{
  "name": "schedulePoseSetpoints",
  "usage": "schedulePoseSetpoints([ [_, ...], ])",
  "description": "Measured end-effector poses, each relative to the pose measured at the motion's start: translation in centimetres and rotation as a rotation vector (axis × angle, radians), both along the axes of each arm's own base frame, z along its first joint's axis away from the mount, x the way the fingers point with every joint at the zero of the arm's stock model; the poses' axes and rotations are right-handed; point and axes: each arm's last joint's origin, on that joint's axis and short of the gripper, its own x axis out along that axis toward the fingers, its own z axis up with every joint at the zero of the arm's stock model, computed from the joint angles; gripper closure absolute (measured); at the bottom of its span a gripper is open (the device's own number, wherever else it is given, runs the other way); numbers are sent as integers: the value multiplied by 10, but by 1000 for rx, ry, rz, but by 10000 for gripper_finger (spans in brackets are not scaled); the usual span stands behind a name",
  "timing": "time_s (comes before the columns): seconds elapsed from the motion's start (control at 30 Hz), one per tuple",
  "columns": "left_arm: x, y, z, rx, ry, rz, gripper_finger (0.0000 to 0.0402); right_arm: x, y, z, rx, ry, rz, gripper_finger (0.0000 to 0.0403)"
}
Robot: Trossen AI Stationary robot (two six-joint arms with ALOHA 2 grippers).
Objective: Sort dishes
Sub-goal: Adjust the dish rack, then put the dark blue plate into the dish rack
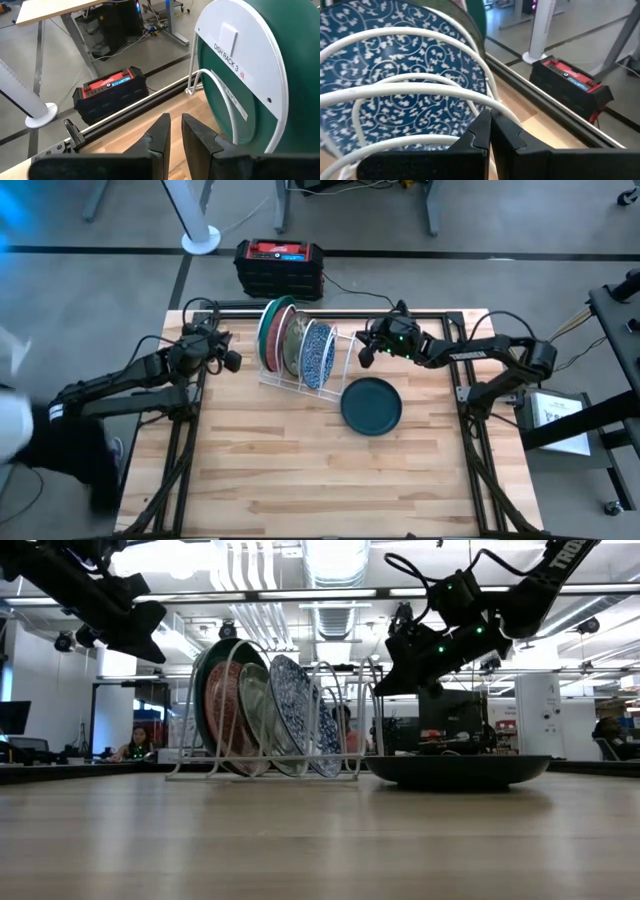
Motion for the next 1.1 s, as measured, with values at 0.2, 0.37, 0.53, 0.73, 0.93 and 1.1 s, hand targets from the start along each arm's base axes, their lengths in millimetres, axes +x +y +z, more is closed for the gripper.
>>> schedulePoseSetpoints([
  [0.2, 0, 0, 0, 3, 0, -1, 365, -2, -12, -3, -35, -3, -29, 403],
  [0.37, 1, 0, 1, 8, -13, -1, 365, -1, -20, -8, -80, -15, -41, 403],
  [0.53, 2, 1, 2, 8, -22, -9, 365, 13, -33, -10, -124, 21, -34, 403],
  [0.73, 5, 0, 1, -11, -36, -35, 365, 31, -43, -13, -110, 96, -19, 403],
  [0.93, 7, -3, 1, -16, -45, -62, 365, 25, -40, -6, -90, 151, -33, 403],
  [1.1, 9, -7, 2, -15, -50, -96, 365, 10, -33, 4, -56, 272, -79, 403],
])
